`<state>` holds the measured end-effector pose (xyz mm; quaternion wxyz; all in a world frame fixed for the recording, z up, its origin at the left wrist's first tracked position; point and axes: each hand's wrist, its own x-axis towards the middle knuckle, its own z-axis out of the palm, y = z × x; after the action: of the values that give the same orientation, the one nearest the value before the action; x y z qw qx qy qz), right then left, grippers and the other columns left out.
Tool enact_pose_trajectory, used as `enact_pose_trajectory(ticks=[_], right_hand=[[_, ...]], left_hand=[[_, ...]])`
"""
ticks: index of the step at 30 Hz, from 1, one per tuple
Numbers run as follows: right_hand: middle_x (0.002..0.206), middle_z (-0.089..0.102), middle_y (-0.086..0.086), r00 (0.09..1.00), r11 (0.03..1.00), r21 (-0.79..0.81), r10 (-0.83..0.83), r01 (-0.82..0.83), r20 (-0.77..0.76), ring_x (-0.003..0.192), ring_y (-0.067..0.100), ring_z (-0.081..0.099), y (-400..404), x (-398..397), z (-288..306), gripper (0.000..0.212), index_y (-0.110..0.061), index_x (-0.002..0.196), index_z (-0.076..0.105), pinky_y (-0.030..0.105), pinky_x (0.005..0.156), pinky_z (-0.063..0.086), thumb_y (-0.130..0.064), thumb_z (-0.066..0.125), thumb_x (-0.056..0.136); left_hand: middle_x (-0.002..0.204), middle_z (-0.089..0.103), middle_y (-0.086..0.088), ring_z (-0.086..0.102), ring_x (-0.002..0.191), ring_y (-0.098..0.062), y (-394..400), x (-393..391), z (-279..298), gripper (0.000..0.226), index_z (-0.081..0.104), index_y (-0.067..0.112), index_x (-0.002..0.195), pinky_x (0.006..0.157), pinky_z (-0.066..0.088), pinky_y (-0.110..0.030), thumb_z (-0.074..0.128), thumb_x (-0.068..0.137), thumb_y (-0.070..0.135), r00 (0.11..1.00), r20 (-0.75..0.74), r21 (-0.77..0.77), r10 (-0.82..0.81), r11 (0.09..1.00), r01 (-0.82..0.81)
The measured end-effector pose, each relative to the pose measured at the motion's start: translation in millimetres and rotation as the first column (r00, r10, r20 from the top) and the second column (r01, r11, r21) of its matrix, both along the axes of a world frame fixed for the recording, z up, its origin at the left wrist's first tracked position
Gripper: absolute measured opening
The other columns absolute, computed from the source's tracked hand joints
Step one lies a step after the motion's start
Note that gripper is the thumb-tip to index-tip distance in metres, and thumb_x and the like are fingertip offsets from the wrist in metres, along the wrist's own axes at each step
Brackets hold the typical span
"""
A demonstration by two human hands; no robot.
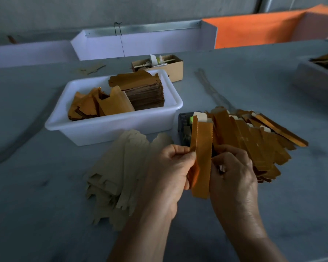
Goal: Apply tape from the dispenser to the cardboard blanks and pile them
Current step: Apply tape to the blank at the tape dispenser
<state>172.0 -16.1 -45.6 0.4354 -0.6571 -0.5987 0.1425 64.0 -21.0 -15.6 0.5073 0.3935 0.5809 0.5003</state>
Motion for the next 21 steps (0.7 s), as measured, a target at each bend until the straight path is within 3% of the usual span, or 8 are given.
enact_pose_trajectory(ticks=[3,7,10,12,14,17,19,21], right_hand=[[0.098,0.051,-0.004,0.999,1.000,0.023,-0.001,0.000,0.035,0.091,0.016,0.046,1.3,-2.0,4.9,0.022,-0.009,0.064,0.056,0.012,0.065,0.029,-0.004,0.066,0.083],[0.099,0.053,-0.001,0.995,1.000,-0.015,0.010,-0.008,0.100,0.090,0.019,0.050,1.6,0.1,5.8,0.017,-0.006,0.069,0.060,0.021,0.069,0.037,-0.005,0.063,0.086],[0.099,0.055,-0.001,0.997,0.999,0.006,0.043,-0.043,0.070,0.083,0.012,0.052,-2.8,8.4,11.0,0.014,-0.009,0.072,0.063,0.014,0.064,0.038,-0.004,0.064,0.085],[0.098,0.053,-0.005,0.998,0.998,0.021,0.061,-0.061,-0.012,0.078,0.005,0.050,-7.0,17.7,18.2,0.014,-0.018,0.073,0.060,0.012,0.062,0.036,-0.010,0.063,0.085],[0.089,0.060,-0.005,0.973,0.991,-0.040,0.113,-0.124,-0.203,0.076,0.010,0.056,-9.8,28.0,25.5,0.013,-0.023,0.073,0.059,0.020,0.062,0.040,-0.018,0.060,0.086],[0.073,0.065,-0.001,0.843,0.933,-0.100,0.261,-0.345,-0.469,0.068,0.010,0.060,-16.9,34.5,38.4,0.016,-0.025,0.073,0.065,0.025,0.064,0.046,-0.013,0.060,0.083],[0.074,0.068,-0.004,0.805,0.879,-0.109,0.368,-0.464,-0.465,0.068,0.008,0.061,-20.8,34.3,42.9,0.022,-0.026,0.073,0.069,0.022,0.061,0.049,-0.007,0.062,0.080],[0.076,0.069,-0.005,0.779,0.838,-0.102,0.444,-0.535,-0.442,0.070,0.007,0.062,-22.6,32.6,46.6,0.015,-0.028,0.073,0.071,0.015,0.058,0.049,-0.015,0.064,0.075]], left_hand=[[0.054,0.055,0.008,0.045,0.037,0.000,2.0,-1.2,1.9,0.009,0.062,0.016,0.082,0.037,0.035,-0.014,0.062,0.091,0.016,1.000,-0.024,-0.010,0.001,1.000,-0.001],[0.051,0.056,0.010,0.048,0.036,0.001,1.7,0.8,4.1,0.009,0.062,0.018,0.083,0.036,0.035,-0.012,0.061,0.091,0.017,0.999,-0.047,-0.001,0.010,1.000,-0.010],[0.060,0.058,0.007,0.051,0.036,0.002,-0.6,3.0,8.2,0.008,0.060,0.017,0.085,0.035,0.034,-0.009,0.060,0.092,0.015,0.999,-0.050,0.019,0.004,1.000,-0.003],[0.057,0.059,0.011,0.052,0.038,0.002,-3.0,2.0,9.1,0.010,0.060,0.019,0.083,0.035,0.034,-0.009,0.059,0.092,0.015,0.999,-0.042,0.019,-0.013,1.000,0.014],[0.052,0.060,0.016,0.054,0.041,0.003,-5.8,0.8,7.2,0.013,0.059,0.023,0.080,0.037,0.036,-0.011,0.060,0.092,0.018,0.996,-0.084,0.027,-0.018,0.999,0.020],[0.057,0.065,0.015,0.059,0.048,0.001,-12.7,0.1,5.6,0.013,0.063,0.024,0.076,0.042,0.042,-0.014,0.065,0.087,0.018,0.996,-0.091,0.041,-0.011,0.999,0.015],[0.068,0.071,0.006,0.068,0.061,-0.007,-17.2,-0.9,5.5,0.009,0.066,0.023,0.077,0.053,0.052,-0.022,0.067,0.083,0.017,0.997,-0.076,0.029,-0.021,0.999,0.023],[0.075,0.074,-0.001,0.072,0.071,-0.016,-20.1,-2.7,5.8,0.007,0.068,0.021,0.078,0.066,0.059,-0.031,0.068,0.082,0.015,0.998,-0.052,0.025,-0.019,0.999,0.020]])
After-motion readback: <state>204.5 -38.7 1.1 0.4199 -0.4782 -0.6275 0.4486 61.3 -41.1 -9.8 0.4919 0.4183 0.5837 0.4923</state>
